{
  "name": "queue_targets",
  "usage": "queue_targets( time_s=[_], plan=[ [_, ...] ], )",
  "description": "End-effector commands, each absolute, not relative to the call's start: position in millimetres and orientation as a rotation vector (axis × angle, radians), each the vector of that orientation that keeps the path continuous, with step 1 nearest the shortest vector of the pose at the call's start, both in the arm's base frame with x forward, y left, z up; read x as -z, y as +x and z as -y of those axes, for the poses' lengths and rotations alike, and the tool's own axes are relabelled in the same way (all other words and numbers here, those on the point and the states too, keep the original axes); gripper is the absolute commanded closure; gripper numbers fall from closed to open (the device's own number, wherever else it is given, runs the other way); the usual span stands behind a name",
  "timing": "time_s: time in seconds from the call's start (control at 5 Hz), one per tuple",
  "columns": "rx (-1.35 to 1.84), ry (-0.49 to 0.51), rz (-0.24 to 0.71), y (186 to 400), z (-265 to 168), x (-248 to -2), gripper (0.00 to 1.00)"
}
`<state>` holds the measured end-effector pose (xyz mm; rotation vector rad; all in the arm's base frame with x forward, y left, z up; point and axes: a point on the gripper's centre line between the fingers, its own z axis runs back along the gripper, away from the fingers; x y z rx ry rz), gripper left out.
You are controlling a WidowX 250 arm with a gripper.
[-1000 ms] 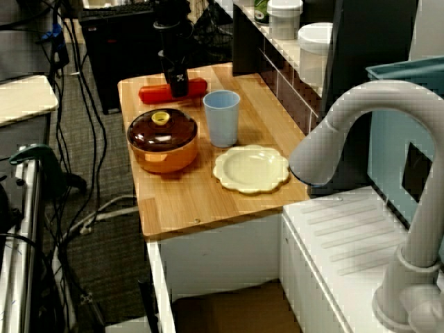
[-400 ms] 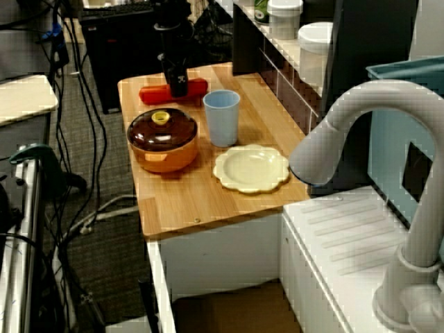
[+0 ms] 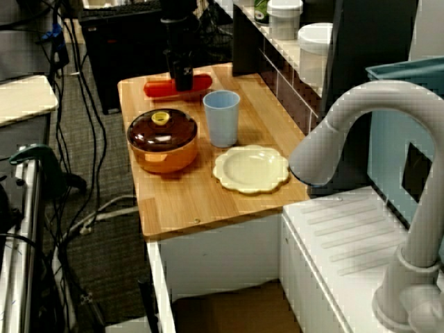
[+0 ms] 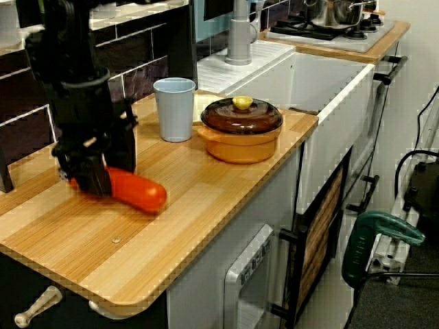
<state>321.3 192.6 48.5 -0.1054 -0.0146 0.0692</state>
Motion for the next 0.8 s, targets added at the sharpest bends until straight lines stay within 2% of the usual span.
queue_targets(
  time_s=[0.0, 0.6],
  plan=[
    [0.010, -0.108, 0.057, 323.9, -177.0, -79.8, 1.00],
    [0.121, -0.144, 0.054, 324.8, -138.3, -111.0, 1.00]
  ],
)
